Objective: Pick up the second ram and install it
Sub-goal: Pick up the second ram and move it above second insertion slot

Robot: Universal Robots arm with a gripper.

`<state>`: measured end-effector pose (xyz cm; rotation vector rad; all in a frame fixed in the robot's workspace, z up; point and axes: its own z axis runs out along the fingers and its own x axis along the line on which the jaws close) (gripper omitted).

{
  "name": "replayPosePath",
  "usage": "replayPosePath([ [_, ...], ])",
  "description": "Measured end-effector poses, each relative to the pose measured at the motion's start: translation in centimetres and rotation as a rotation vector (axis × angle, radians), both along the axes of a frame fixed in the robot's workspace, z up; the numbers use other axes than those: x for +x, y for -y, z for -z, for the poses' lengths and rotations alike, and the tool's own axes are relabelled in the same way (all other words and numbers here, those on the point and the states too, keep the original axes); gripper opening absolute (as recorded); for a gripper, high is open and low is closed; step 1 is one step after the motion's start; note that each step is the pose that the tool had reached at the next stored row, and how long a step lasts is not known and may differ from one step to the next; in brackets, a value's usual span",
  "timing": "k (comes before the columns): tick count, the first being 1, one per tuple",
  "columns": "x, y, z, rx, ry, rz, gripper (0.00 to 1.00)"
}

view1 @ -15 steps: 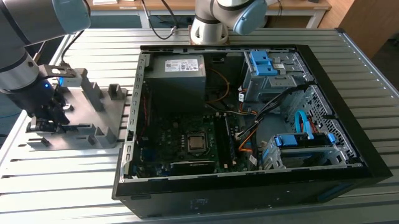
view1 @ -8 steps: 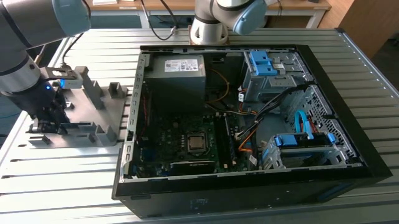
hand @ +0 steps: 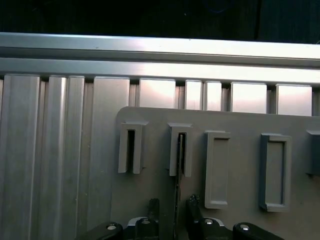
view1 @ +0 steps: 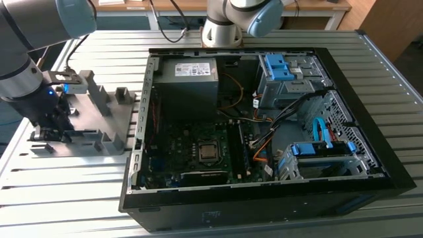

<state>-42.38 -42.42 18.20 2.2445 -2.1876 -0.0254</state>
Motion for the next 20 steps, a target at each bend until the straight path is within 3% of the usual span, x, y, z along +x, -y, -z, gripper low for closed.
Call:
replayPosePath([
  [4,0.0,0.0,-0.8,0.0,0.0008,0.0,0.35],
  [15,0.0,0.0,-0.8,0.0002,0.0008,0.0,0.35],
  [18,0.0,0.0,-0.8,0.0002,0.0009,0.0,0.27],
  [20,0.0,0.0,-0.8,0.0002,0.0009,0.0,0.15],
])
